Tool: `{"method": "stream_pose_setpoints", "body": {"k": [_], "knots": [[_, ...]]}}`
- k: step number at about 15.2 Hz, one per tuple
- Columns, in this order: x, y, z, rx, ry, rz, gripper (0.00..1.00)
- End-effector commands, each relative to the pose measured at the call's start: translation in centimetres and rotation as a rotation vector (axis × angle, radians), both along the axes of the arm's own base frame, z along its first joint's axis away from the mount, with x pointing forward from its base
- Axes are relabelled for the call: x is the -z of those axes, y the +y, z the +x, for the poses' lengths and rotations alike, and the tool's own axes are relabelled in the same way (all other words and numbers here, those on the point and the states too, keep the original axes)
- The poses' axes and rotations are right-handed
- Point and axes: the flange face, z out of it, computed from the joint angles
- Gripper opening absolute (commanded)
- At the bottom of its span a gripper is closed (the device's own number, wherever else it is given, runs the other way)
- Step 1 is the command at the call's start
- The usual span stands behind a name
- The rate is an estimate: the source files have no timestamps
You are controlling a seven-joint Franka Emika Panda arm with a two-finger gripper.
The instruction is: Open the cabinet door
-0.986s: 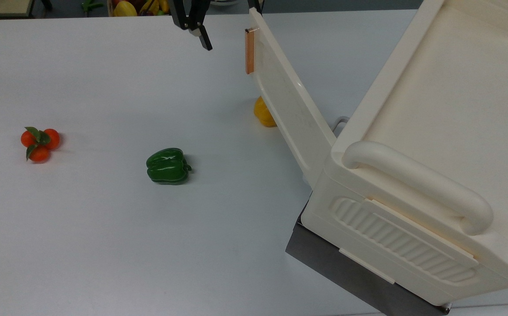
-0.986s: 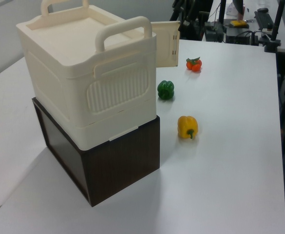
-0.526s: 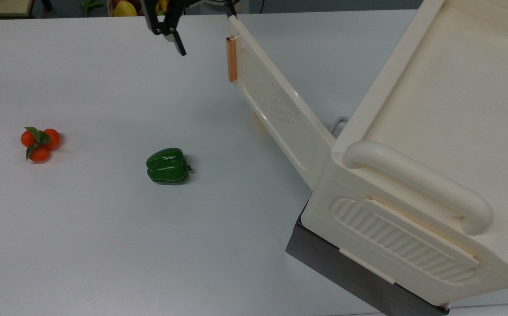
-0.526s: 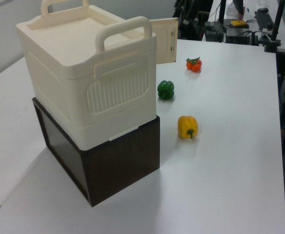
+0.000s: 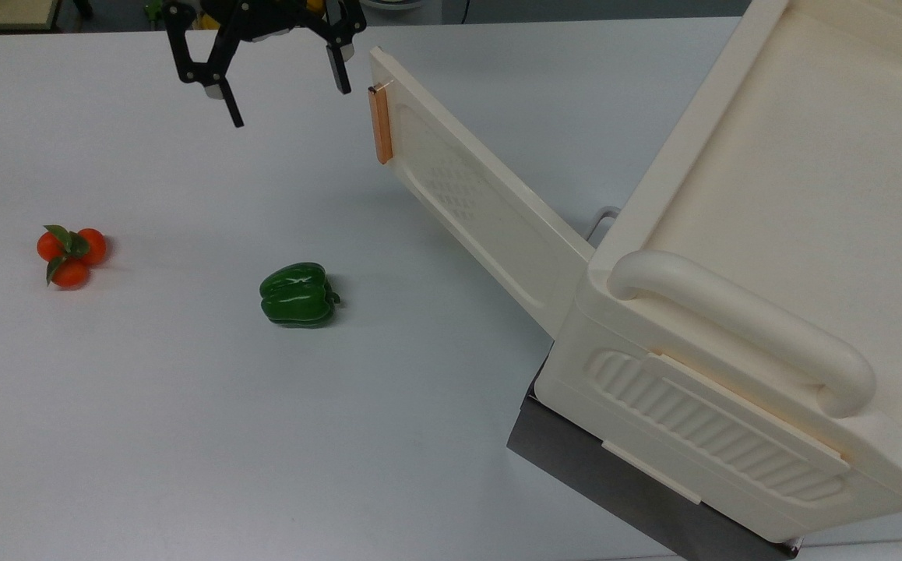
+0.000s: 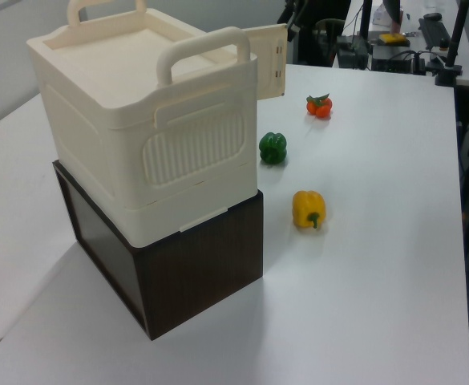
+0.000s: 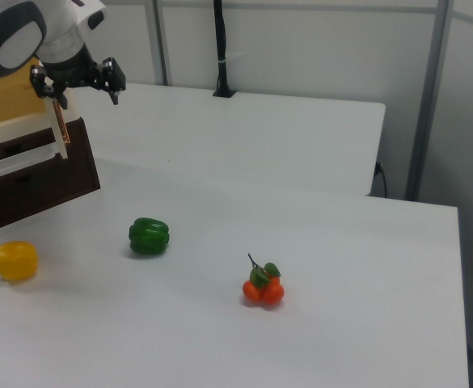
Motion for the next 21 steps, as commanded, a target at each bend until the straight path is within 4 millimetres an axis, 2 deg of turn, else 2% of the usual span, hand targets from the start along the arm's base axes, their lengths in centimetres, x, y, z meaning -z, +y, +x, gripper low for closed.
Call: {"method": "stream_pose_setpoints", "body": {"k": [1,4,9,10,12,15,21], "knots": [[-0.4,-0.5,-0.2,0.006,-0.026,-0.015,1.0],[-1.3,-1.9,-2.7,-0.004,0.097,-0.007,1.0],[-3.8,-7.0,-10.2,0.009,0.351,0.031,1.0],[-4.1,-7.3,-11.2,0.006,0.382,0.039,1.0],[-5.0,-6.8,-13.0,-0.018,0.429,0.046,1.0],[-6.4,-5.8,-14.7,0.007,0.455,0.067,1.0],[-7.3,0.6,-13.1,0.402,0.478,0.057,1.0]]}}
